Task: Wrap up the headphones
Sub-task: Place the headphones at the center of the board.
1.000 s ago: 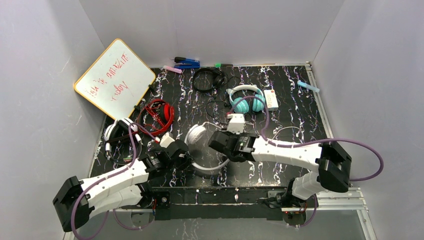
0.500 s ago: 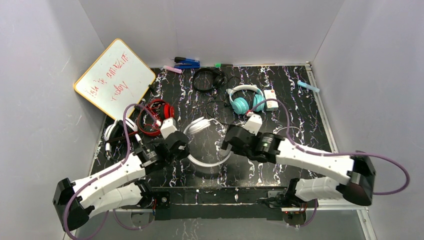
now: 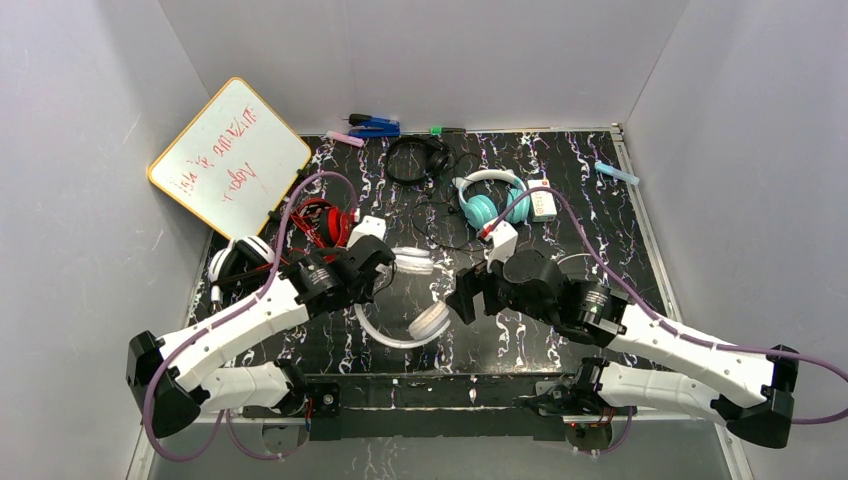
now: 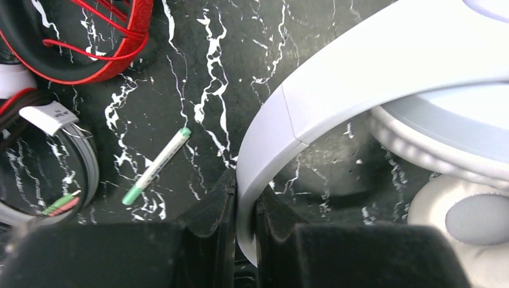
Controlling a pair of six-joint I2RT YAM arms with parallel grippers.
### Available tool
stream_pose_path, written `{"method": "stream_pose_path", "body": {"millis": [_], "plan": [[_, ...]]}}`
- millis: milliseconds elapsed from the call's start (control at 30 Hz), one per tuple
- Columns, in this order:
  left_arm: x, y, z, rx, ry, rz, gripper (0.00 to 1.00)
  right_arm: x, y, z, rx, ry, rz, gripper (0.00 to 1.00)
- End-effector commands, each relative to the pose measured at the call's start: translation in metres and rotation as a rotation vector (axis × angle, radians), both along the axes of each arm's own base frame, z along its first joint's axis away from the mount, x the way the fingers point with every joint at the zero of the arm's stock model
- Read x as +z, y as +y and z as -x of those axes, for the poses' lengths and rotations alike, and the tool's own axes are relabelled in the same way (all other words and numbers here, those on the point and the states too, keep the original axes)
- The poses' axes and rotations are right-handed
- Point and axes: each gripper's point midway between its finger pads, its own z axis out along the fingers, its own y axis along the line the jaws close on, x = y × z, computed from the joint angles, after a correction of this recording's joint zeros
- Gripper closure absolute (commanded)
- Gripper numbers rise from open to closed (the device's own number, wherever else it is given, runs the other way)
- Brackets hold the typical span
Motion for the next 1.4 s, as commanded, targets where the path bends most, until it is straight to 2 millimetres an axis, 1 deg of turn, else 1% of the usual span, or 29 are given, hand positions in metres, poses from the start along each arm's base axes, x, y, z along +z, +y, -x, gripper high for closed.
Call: {"method": "stream_pose_path", "body": {"millis": [0,100,267,367,467,533,567,633,667,733,833,867,900,933,1000,1067,1100,1200,1267,1367], "plan": [[0.005,-0.007,0.005,-0.193,0.043,-0.065,1.00,0.023,0.016,-0.005,0.161,-0.163,0.037,0.01],[-0.007,-0.025,0.012,-0.294,0.106,-0.041,0.99,0.012,0.026,-0.008,0.207,-0.174,0.090,0.01],[-0.030,-0.041,0.016,-0.371,0.194,-0.052,0.96,-0.014,0.042,-0.015,0.220,-0.148,0.132,0.01],[-0.042,-0.051,0.025,-0.467,0.279,-0.063,0.92,-0.027,0.047,-0.015,0.234,-0.148,0.141,0.01],[-0.052,-0.053,0.023,-0.480,0.300,-0.091,0.88,-0.035,0.048,-0.014,0.248,-0.154,0.135,0.01],[-0.056,-0.053,0.018,-0.465,0.289,-0.111,0.84,-0.041,0.047,-0.015,0.233,-0.150,0.133,0.01],[-0.059,-0.053,0.014,-0.456,0.282,-0.120,0.81,-0.044,0.045,-0.015,0.225,-0.145,0.131,0.01],[-0.061,-0.055,0.009,-0.446,0.266,-0.125,0.70,-0.049,0.044,-0.014,0.212,-0.128,0.117,0.01],[-0.062,-0.057,0.007,-0.445,0.260,-0.124,0.66,-0.050,0.044,-0.013,0.202,-0.122,0.104,0.01],[-0.059,-0.058,0.003,-0.429,0.248,-0.125,0.60,-0.050,0.042,-0.012,0.179,-0.109,0.075,0.01],[-0.050,-0.057,-0.001,-0.394,0.217,-0.114,0.53,-0.052,0.039,-0.010,0.155,-0.088,0.041,0.01],[-0.048,-0.054,-0.001,-0.374,0.207,-0.111,0.25,-0.052,0.037,-0.008,0.152,-0.082,0.034,0.01],[-0.046,-0.049,-0.001,-0.337,0.195,-0.109,0.04,-0.053,0.035,-0.007,0.148,-0.078,0.030,0.01],[-0.044,-0.041,0.000,-0.287,0.183,-0.108,0.02,-0.052,0.033,-0.006,0.143,-0.077,0.022,0.01],[-0.041,-0.021,0.005,-0.126,0.161,-0.092,0.02,-0.050,0.030,-0.005,0.134,-0.077,0.014,0.01],[-0.045,-0.011,0.015,0.014,0.162,-0.013,0.02,-0.049,0.027,-0.005,0.126,-0.082,0.008,0.01],[-0.049,-0.010,0.022,0.044,0.170,0.033,0.02,-0.048,0.026,-0.006,0.123,-0.085,0.005,0.01],[-0.065,-0.016,0.046,0.121,0.232,0.214,0.02,-0.044,0.026,-0.007,0.120,-0.097,-0.001,0.01],[-0.073,-0.019,0.055,0.191,0.266,0.299,0.02,-0.040,0.027,-0.007,0.120,-0.103,-0.007,0.01],[-0.084,-0.021,0.060,0.260,0.289,0.361,0.06,-0.032,0.030,-0.008,0.125,-0.112,-0.025,0.01]]}}
